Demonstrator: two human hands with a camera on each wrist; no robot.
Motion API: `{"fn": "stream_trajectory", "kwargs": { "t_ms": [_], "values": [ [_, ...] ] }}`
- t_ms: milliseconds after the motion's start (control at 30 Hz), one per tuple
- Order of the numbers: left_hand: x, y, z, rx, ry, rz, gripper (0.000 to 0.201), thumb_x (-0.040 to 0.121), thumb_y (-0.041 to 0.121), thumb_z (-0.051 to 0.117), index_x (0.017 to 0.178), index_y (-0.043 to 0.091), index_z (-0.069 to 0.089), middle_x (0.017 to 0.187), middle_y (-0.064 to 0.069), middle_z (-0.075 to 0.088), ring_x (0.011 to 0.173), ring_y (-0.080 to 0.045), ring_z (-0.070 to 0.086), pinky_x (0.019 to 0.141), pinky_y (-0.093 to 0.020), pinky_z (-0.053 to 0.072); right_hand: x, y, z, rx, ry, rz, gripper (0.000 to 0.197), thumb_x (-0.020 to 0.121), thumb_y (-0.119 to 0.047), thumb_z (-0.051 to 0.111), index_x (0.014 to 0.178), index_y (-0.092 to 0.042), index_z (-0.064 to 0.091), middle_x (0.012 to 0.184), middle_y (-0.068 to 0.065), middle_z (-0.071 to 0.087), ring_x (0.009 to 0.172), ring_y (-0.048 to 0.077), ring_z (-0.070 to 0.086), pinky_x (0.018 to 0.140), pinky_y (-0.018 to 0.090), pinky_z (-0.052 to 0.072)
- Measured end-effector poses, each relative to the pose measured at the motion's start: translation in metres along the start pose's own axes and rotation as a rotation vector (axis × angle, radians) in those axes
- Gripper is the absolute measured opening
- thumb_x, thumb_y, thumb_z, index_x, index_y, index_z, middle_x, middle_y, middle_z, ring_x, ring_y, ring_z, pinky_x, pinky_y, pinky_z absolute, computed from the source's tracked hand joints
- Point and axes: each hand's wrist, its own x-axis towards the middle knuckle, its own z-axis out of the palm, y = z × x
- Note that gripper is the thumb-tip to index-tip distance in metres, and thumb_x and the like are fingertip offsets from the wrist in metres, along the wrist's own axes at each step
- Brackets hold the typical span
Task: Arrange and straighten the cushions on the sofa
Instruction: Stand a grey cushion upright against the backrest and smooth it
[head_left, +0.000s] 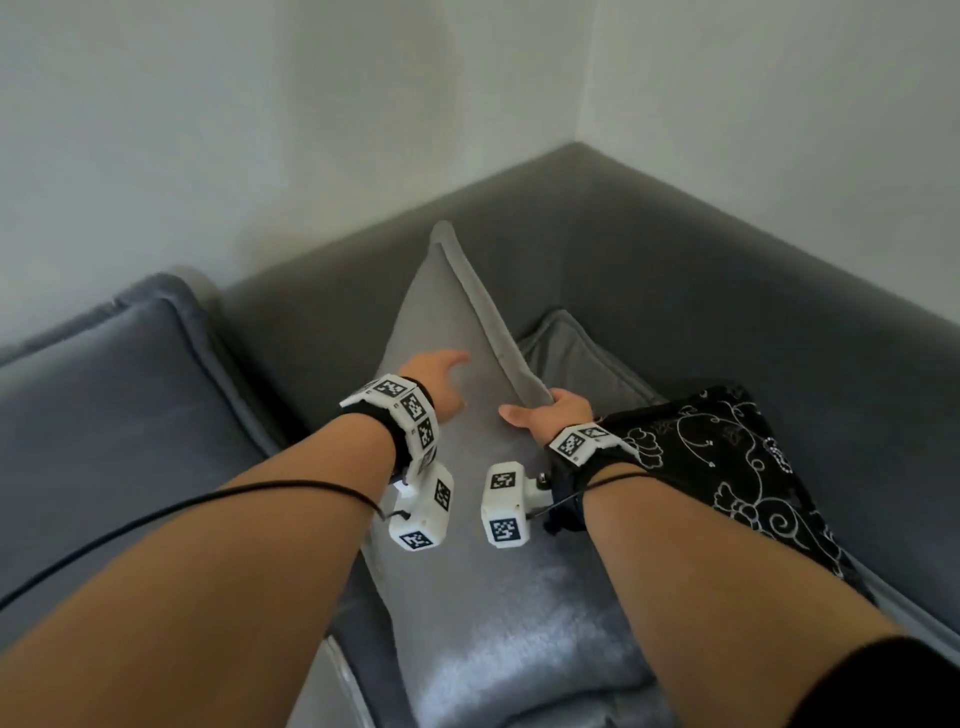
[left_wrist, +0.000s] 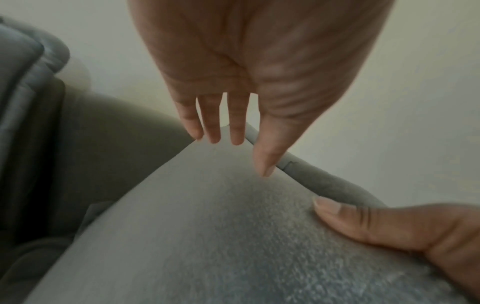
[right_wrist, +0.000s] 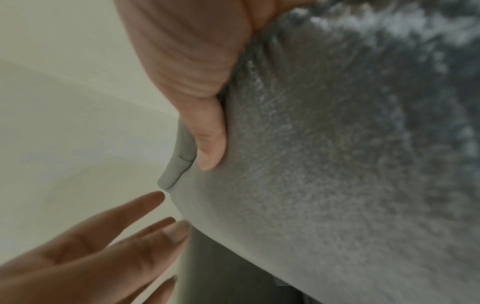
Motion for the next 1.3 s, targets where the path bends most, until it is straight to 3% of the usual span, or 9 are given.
{"fn": "stream_trajectory", "kwargs": {
  "t_ms": [167, 433, 633, 966, 1033, 1133, 1199, 1233, 1299],
  "values": [
    [-0.017, -0.026, -0.058, 0.074, 0.089, -0.007, 0.085, 0.076, 0.026, 0.074, 0.148, 0.035, 0.031, 0.152, -0.007, 0.033, 0.138, -0.032, 0.037, 0.112, -0.042, 0.036, -0.022, -0.074, 0.024, -0.215, -0.038, -0.222, 0.03, 0.074, -0.029, 0.08, 0.097, -0.012, 0.07, 0.083, 0.003, 0.067, 0.08, 0.022, 0.065, 0.079, 0.031, 0.055],
    [-0.037, -0.052, -0.109, 0.244, 0.176, -0.018, 0.115, 0.068, 0.039, 0.081, 0.152, 0.036, 0.004, 0.163, 0.005, 0.005, 0.151, -0.026, 0.002, 0.119, -0.05, 0.013, -0.056, -0.163, 0.024, -0.739, -0.098, -0.575, 0.018, 0.075, -0.036, 0.075, 0.078, -0.026, 0.06, 0.076, -0.003, 0.062, 0.079, 0.022, 0.064, 0.075, 0.031, 0.05],
    [-0.034, -0.058, -0.065, 0.284, 0.071, -0.067, 0.081, 0.069, 0.043, 0.078, 0.139, 0.032, 0.038, 0.142, 0.003, 0.045, 0.133, -0.021, 0.045, 0.116, -0.051, 0.021, -0.049, -0.129, 0.024, -0.972, -0.184, -0.535, 0.021, 0.077, -0.04, 0.073, 0.093, -0.028, 0.066, 0.089, -0.005, 0.065, 0.097, 0.022, 0.067, 0.09, 0.036, 0.052],
    [-0.022, -0.071, -0.026, 0.305, 0.23, -0.108, 0.097, 0.062, 0.047, 0.082, 0.142, 0.031, 0.031, 0.144, 0.003, 0.041, 0.134, -0.023, 0.041, 0.113, -0.043, 0.026, -0.017, -0.092, 0.055, -1.178, 0.24, -0.763, 0.04, 0.082, -0.051, 0.062, 0.113, -0.027, 0.055, 0.123, 0.003, 0.055, 0.122, 0.026, 0.044, 0.109, 0.047, 0.02],
    [-0.016, -0.076, -0.025, 0.29, 0.215, -0.112, 0.098, 0.061, 0.046, 0.083, 0.142, 0.031, 0.031, 0.144, 0.002, 0.042, 0.134, -0.024, 0.042, 0.113, -0.043, 0.027, -0.012, -0.09, 0.058, -1.202, 0.22, -0.757, 0.054, 0.079, -0.06, 0.061, 0.119, -0.025, 0.051, 0.126, 0.003, 0.055, 0.125, 0.026, 0.044, 0.113, 0.05, 0.015],
    [-0.008, -0.085, -0.026, 0.286, 0.188, -0.125, 0.1, 0.057, 0.047, 0.085, 0.141, 0.031, 0.033, 0.142, 0.002, 0.044, 0.134, -0.024, 0.042, 0.113, -0.043, 0.03, -0.005, -0.091, 0.062, -1.366, 0.035, -0.638, 0.105, 0.056, -0.079, 0.064, 0.137, -0.018, 0.037, 0.135, 0.007, 0.05, 0.13, 0.029, 0.042, 0.113, 0.06, 0.011],
    [-0.004, -0.09, -0.025, 0.307, 0.177, -0.13, 0.102, 0.052, 0.05, 0.087, 0.138, 0.032, 0.036, 0.14, 0.003, 0.045, 0.133, -0.023, 0.041, 0.112, -0.044, 0.03, -0.001, -0.093, 0.063, -1.476, -0.066, -0.545, 0.131, 0.048, -0.073, 0.074, 0.15, -0.015, 0.016, 0.143, 0.01, 0.043, 0.135, 0.032, 0.039, 0.111, 0.065, 0.013],
    [-0.002, -0.092, -0.024, 0.32, 0.18, -0.129, 0.102, 0.05, 0.05, 0.087, 0.137, 0.031, 0.037, 0.139, 0.004, 0.046, 0.133, -0.023, 0.041, 0.112, -0.044, 0.03, 0.001, -0.095, 0.065, -1.497, -0.086, -0.514, 0.13, 0.051, -0.065, 0.079, 0.151, -0.015, 0.014, 0.144, 0.011, 0.042, 0.135, 0.032, 0.039, 0.11, 0.064, 0.016],
    [0.004, -0.095, -0.022, 0.352, 0.197, -0.123, 0.098, 0.048, 0.05, 0.087, 0.132, 0.028, 0.041, 0.137, 0.004, 0.047, 0.134, -0.022, 0.039, 0.114, -0.047, 0.024, 0.004, -0.098, 0.07, -1.457, -0.054, -0.523, 0.09, 0.068, -0.045, 0.076, 0.141, -0.014, 0.033, 0.138, 0.008, 0.049, 0.13, 0.029, 0.045, 0.108, 0.056, 0.025]
  ]
}}
